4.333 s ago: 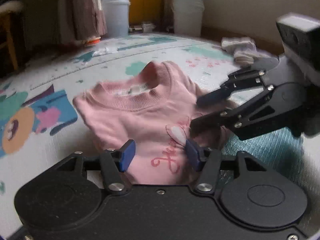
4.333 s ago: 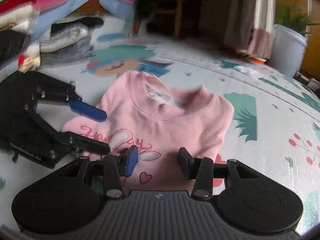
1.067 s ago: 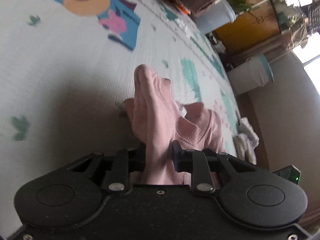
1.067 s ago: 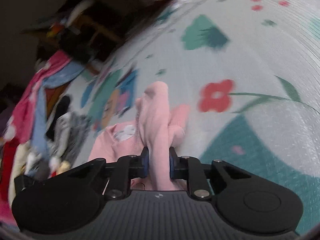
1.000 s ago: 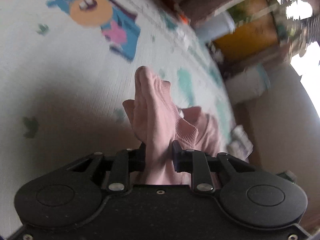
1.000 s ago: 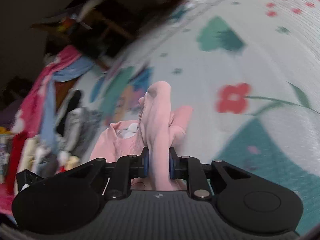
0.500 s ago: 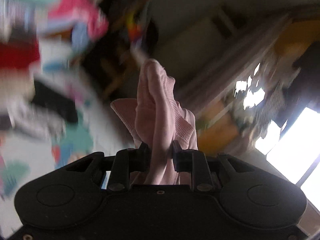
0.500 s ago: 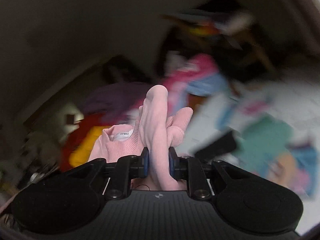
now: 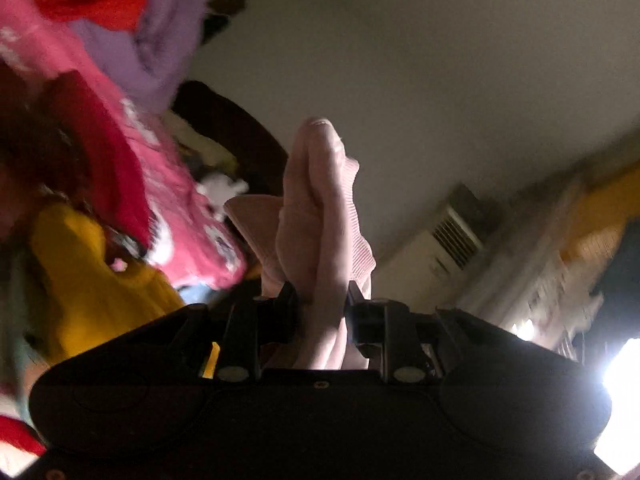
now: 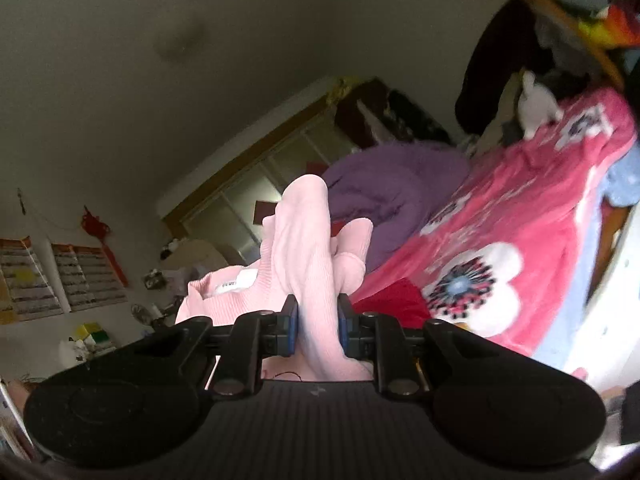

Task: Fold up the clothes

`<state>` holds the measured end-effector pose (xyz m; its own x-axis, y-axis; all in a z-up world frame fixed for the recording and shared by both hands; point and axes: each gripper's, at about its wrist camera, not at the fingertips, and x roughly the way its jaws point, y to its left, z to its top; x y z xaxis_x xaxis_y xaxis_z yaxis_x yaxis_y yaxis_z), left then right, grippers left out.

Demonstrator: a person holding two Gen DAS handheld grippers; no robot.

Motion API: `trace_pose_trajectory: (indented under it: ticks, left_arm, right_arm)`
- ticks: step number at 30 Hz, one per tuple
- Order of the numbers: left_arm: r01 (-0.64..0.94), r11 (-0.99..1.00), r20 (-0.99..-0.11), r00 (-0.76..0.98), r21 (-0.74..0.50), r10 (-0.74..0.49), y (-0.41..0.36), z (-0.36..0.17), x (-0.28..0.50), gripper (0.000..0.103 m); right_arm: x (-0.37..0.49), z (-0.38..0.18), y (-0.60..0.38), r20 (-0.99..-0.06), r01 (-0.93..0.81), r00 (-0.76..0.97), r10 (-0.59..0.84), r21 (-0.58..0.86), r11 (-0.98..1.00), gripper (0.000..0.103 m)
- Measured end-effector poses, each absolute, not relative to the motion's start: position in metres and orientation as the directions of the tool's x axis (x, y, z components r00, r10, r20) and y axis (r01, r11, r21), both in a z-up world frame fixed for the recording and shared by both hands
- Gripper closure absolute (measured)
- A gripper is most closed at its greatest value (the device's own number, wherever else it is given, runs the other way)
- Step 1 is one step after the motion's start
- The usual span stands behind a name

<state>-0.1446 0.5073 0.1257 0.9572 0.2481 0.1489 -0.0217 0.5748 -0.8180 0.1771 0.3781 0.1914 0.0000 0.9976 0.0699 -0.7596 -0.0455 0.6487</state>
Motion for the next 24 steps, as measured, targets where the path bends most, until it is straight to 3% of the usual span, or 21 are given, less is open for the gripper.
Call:
trace_pose_trajectory:
  ticks: [2,4,5,6,7,8,11,14,16,20,24]
  left_arm:
    - [-0.052,0.513,0.116,0.951,-0.857,0.288,0.528,0.119,-0.142,0.081]
    - [-0.165,0.475,0.01,0.939,-0.864,0.343,0.548,0.107,-0.131,0.08]
    - [-0.24,0.461,-0.062,0.928,-0.854,0.368,0.556,0.1,-0.125,0.077]
    - [-0.298,0.448,-0.116,0.914,-0.843,0.389,0.559,0.093,-0.122,0.064]
    - [-0.356,0.434,-0.17,0.896,-0.828,0.41,0.563,0.086,-0.119,0.054]
    - [-0.391,0.435,-0.196,0.882,-0.811,0.429,0.563,0.082,-0.119,0.051]
    - [-0.413,0.502,-0.154,0.865,-0.76,0.478,0.549,0.085,-0.134,0.046]
    - [-0.436,0.562,-0.107,0.846,-0.702,0.523,0.535,0.089,-0.149,0.043]
    - [-0.433,0.593,-0.083,0.847,-0.679,0.524,0.523,0.092,-0.158,0.036]
    - [-0.398,0.64,-0.07,0.878,-0.657,0.474,0.498,0.104,-0.171,0.024]
    - [-0.372,0.712,-0.145,0.921,-0.595,0.361,0.457,0.125,-0.156,0.009]
  right_arm:
    - [0.175,0.19,0.402,-0.001,-0.76,0.029,1.0,0.65,0.022,0.082]
    - [0.171,0.184,0.423,-0.099,-0.764,0.085,0.991,0.633,0.129,0.074]
    - [0.169,0.181,0.432,-0.159,-0.769,0.122,0.98,0.609,0.195,0.057]
    - [0.166,0.177,0.437,-0.241,-0.781,0.183,0.953,0.553,0.29,0.05]
    - [0.163,0.174,0.439,-0.283,-0.792,0.236,0.93,0.498,0.353,0.051]
    - [0.156,0.173,0.429,-0.242,-0.814,0.266,0.933,0.462,0.352,0.051]
    - [0.139,0.17,0.403,-0.146,-0.857,0.319,0.936,0.377,0.351,0.051]
    - [0.127,0.165,0.382,-0.162,-0.867,0.315,0.935,0.353,0.353,0.051]
    - [0.119,0.164,0.364,-0.159,-0.862,0.311,0.937,0.368,0.349,0.051]
    - [0.103,0.155,0.308,-0.191,-0.85,0.322,0.927,0.373,0.372,0.03]
    - [0.087,0.155,0.243,-0.244,-0.814,0.391,0.888,0.359,0.457,0.02]
